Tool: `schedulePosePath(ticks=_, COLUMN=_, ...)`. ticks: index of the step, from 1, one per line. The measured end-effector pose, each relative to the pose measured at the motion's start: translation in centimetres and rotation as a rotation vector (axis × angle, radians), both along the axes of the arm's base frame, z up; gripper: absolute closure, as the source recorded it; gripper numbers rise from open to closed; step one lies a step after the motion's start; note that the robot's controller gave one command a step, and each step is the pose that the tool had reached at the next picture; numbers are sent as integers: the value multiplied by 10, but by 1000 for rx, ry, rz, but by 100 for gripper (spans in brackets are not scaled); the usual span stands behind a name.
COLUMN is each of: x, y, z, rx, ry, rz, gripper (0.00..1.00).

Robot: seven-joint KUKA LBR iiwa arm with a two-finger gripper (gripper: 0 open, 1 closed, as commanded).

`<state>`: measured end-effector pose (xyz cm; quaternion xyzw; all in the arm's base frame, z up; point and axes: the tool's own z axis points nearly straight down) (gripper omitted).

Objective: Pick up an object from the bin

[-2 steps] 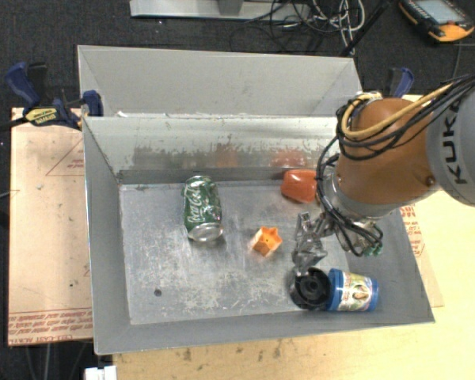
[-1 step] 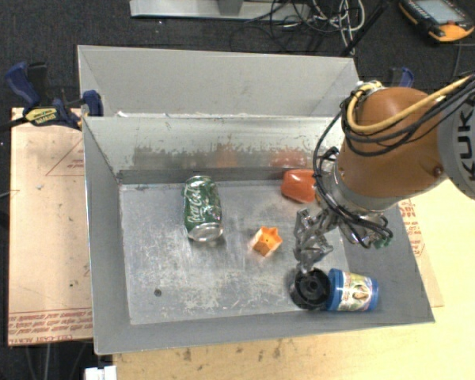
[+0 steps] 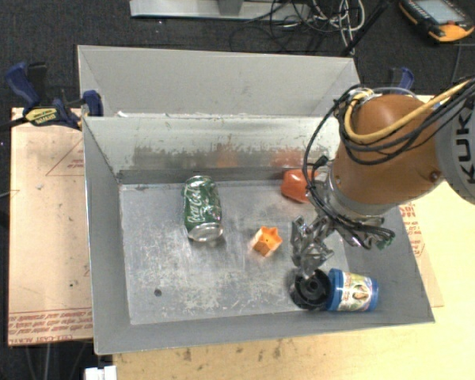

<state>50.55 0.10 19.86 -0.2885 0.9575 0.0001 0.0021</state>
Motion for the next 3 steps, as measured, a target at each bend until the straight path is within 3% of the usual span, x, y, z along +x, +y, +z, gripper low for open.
schedulePosePath(ticks=1, x=-2, y=-13, z=-76, rx=0, ry=6, rz=-272, gripper=0)
schedulePosePath(ticks=2, x=-1, y=-13, z=-76, rx=0, ry=4, rz=-271, gripper=0)
schedulePosePath(ticks=3, x=-3, y=-42, z=-103, rx=2, ry=1, rz=-318, gripper=0)
